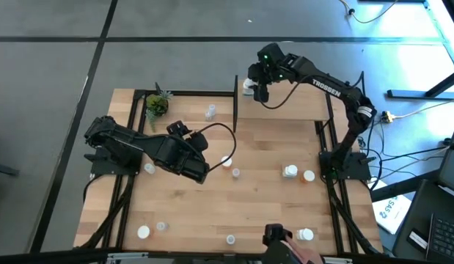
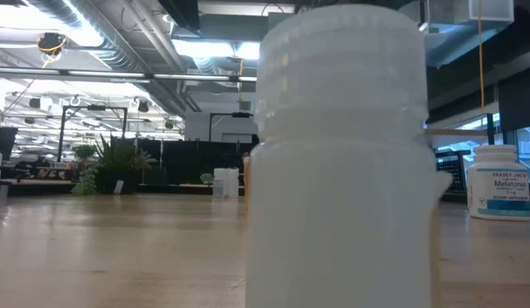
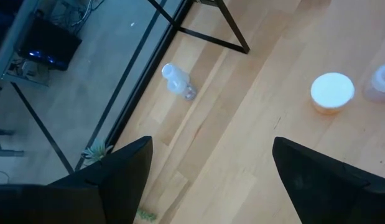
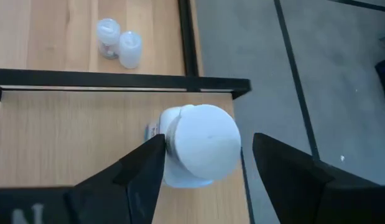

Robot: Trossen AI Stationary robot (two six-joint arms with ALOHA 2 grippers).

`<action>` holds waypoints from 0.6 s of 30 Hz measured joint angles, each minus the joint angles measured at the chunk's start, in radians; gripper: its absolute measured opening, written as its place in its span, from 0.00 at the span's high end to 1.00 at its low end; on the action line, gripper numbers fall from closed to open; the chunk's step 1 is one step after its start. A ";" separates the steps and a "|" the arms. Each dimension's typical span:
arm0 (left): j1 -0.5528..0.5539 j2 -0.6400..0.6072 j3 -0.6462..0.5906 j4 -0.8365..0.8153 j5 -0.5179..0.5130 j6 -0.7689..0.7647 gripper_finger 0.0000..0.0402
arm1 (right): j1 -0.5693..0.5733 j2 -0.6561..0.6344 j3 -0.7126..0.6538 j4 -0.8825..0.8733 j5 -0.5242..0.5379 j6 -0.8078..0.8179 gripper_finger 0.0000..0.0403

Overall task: Pick and place medicine bottles onto shelf by color
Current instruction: Put the left white pill bottle on the shelf, then put the center green transparent pill bottle on the shelf

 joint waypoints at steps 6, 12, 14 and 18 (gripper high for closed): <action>0.000 0.000 0.000 0.000 0.000 0.000 0.19 | 0.005 -0.012 0.002 0.000 0.002 0.000 0.39; 0.000 0.000 0.000 0.000 0.000 0.000 0.19 | 0.026 -0.014 0.002 -0.020 0.003 0.000 0.39; 0.000 0.000 0.000 0.000 0.000 0.000 0.19 | 0.041 -0.025 0.002 -0.036 0.006 -0.003 0.39; 0.000 0.000 0.000 0.000 -0.001 0.000 0.19 | 0.071 -0.070 0.002 -0.047 0.005 -0.041 0.39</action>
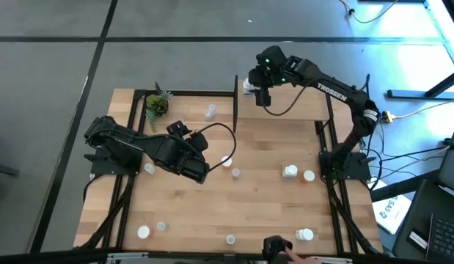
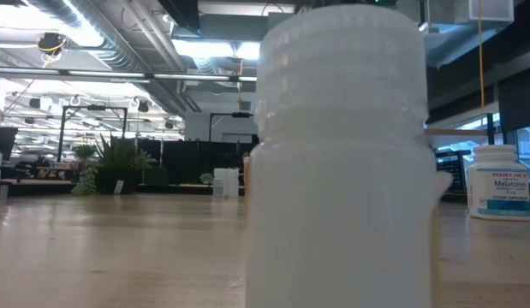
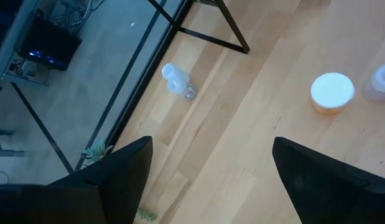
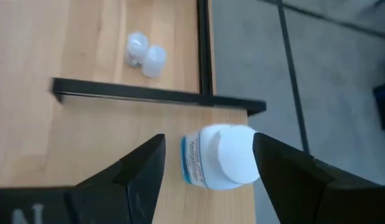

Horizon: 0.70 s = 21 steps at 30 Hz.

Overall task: Pick and place medicine bottles onto shelf by color
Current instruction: Put the center green transparent pill bottle on the shelf

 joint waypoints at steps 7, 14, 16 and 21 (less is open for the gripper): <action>0.000 0.000 0.000 0.000 -0.003 0.000 0.19 | 0.076 -0.106 0.002 -0.060 -0.001 0.032 0.43; -0.038 -0.027 -0.001 0.002 0.014 -0.050 0.19 | 0.249 -0.172 0.002 -0.202 -0.005 0.054 0.55; -0.060 -0.037 -0.001 -0.001 0.015 -0.056 0.19 | 0.305 -0.182 0.001 -0.230 -0.004 0.064 0.57; -0.123 -0.048 -0.001 0.000 0.024 -0.101 0.19 | 0.425 -0.203 0.001 -0.289 0.010 0.111 0.59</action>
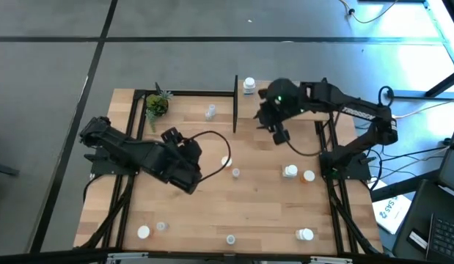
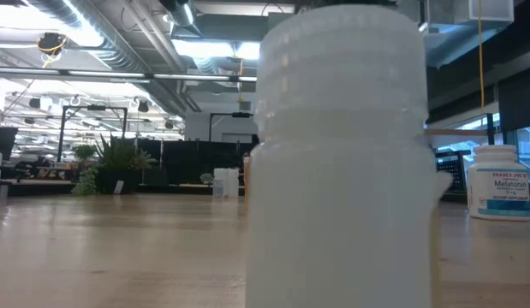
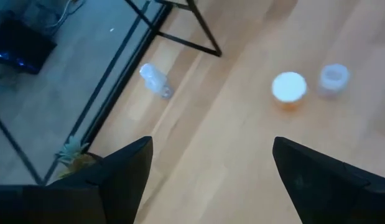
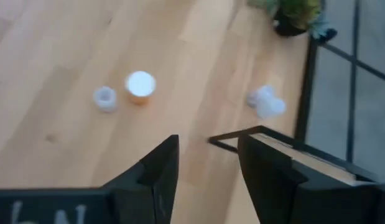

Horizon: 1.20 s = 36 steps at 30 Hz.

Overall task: Pick and place medicine bottles onto shelf by color
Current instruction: Put the center green transparent pill bottle on the shelf

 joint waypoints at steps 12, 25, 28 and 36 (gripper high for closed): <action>-0.113 0.000 0.001 0.000 -0.005 -0.001 0.19 | 0.309 -0.020 -0.054 -0.087 0.168 0.338 0.59; -0.218 0.000 0.001 0.000 -0.005 -0.056 0.19 | 0.478 -0.019 -0.191 0.067 0.207 0.475 0.59; -0.235 0.000 0.001 0.000 -0.005 -0.063 0.19 | 0.483 -0.019 -0.206 0.105 0.200 0.535 0.59; -0.262 0.000 0.001 0.000 -0.004 -0.101 0.19 | 0.485 -0.018 -0.247 0.147 0.197 0.558 0.48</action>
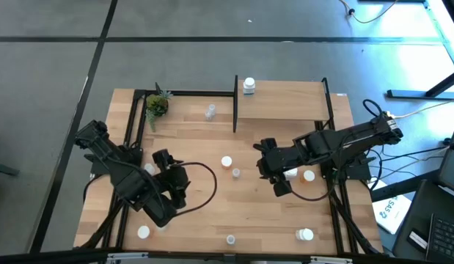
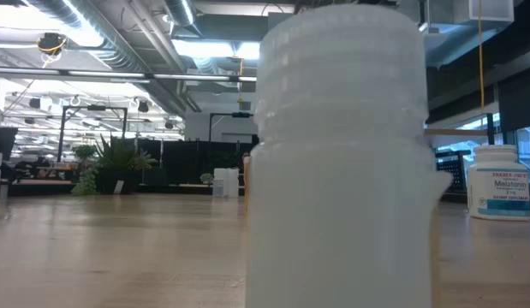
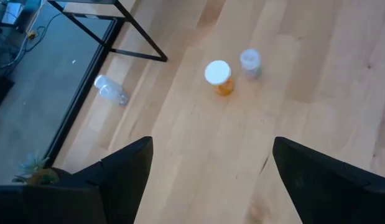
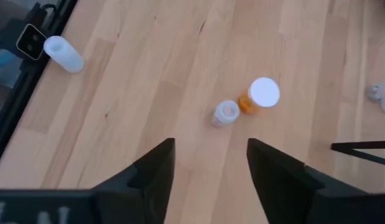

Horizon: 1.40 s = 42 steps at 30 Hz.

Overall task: Pick and place medicine bottles onto shelf by color
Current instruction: Put the center green transparent pill bottle on the shelf

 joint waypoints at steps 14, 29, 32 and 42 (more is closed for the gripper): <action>-0.035 0.001 0.000 0.010 0.004 -0.011 0.19 | -0.001 0.089 -0.131 0.250 -0.007 -0.113 0.41; -0.053 0.002 0.000 0.018 0.004 -0.011 0.19 | -0.019 0.232 -0.143 0.367 0.064 -0.051 0.41; -0.053 0.002 0.000 0.018 0.004 -0.009 0.19 | -0.024 0.242 -0.143 0.372 0.064 0.008 0.41; -0.054 0.002 -0.048 0.021 0.004 -0.004 0.19 | -0.042 0.248 -0.143 0.401 0.153 0.235 0.41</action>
